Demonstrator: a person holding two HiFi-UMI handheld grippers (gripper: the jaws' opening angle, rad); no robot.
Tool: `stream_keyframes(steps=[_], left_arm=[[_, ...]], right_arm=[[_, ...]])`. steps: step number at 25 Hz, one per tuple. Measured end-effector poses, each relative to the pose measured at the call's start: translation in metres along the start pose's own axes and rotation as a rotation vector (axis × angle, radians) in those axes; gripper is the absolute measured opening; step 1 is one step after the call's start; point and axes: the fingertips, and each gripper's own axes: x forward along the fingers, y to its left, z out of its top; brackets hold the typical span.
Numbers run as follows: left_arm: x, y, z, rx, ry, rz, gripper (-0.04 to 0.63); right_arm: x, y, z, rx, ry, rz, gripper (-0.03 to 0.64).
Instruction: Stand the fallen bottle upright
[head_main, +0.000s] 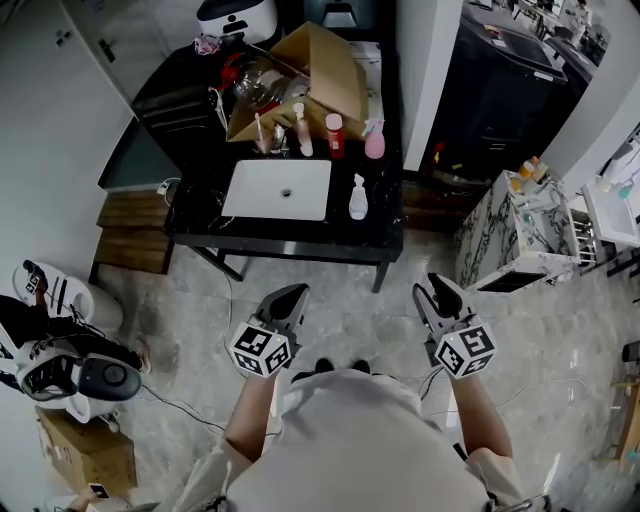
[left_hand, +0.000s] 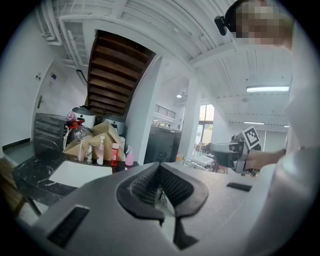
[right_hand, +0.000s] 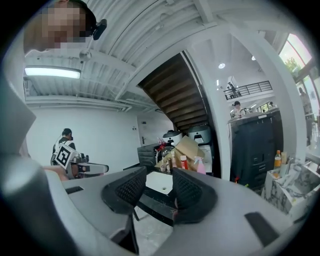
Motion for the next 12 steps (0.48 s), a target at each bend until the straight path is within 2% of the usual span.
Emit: stream_keyframes(steps=[7,12], left_arm=[[0.007,0.004,0.000,-0.005,-0.008,0.032,0.006],[0.011,0.004,-0.004,-0.006,-0.004,0.067,0.006]], right_arm=[[0.010,-0.015,-0.003,0.036,0.012,0.031,0.258],[0.015,-0.025,-0.009,0.036,0.032,0.057,0.268]])
